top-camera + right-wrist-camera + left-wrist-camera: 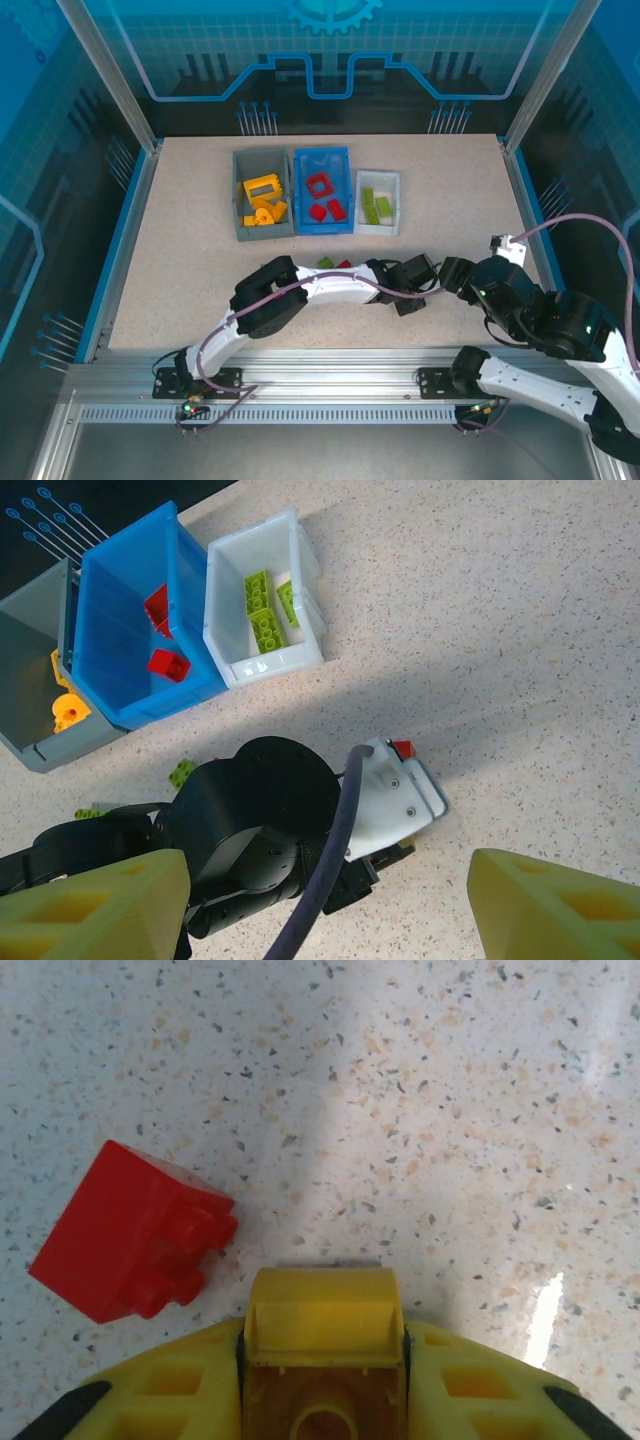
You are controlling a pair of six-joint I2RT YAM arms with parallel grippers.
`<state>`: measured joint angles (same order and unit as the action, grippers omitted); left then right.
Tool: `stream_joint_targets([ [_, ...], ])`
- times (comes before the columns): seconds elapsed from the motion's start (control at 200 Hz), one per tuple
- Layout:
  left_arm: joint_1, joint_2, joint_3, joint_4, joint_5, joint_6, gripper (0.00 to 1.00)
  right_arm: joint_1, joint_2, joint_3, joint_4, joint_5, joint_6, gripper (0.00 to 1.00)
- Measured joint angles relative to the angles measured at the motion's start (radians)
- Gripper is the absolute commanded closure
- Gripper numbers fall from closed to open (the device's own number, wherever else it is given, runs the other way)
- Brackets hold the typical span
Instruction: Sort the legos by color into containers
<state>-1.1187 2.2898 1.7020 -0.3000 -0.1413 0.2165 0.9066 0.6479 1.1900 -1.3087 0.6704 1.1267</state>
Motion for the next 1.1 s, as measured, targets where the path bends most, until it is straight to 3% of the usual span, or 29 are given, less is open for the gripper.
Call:
stream_joint_targets([
  [0.215, 0.003, -0.121, -0.169, 0.035, -0.054, -0.047, 0.77, -0.011, 0.002, -0.019, 0.035, -0.022, -0.024, 0.26],
  [0.405, 0.060, -0.423, -0.374, 0.001, -0.090, -0.159, 0.76, -0.031, 0.037, -0.029, 0.142, -0.089, -0.139, 0.26],
  [0.515, 0.170, -0.630, -0.444, -0.021, -0.099, -0.233, 0.76, -0.047, 0.092, -0.044, 0.238, -0.174, -0.230, 0.26],
  [0.68, 0.431, -0.814, -0.468, -0.093, -0.097, -0.334, 0.75, -0.057, 0.235, -0.052, 0.394, -0.340, -0.351, 0.27],
  [0.9, 0.703, -0.756, -0.425, -0.219, -0.091, -0.429, 0.76, -0.057, 0.438, -0.052, 0.567, -0.489, -0.435, 0.27],
  [1.1, 0.757, -0.504, -0.226, -0.340, -0.195, -0.483, 0.77, -0.061, 0.571, -0.021, 0.665, -0.523, -0.451, 0.27],
])
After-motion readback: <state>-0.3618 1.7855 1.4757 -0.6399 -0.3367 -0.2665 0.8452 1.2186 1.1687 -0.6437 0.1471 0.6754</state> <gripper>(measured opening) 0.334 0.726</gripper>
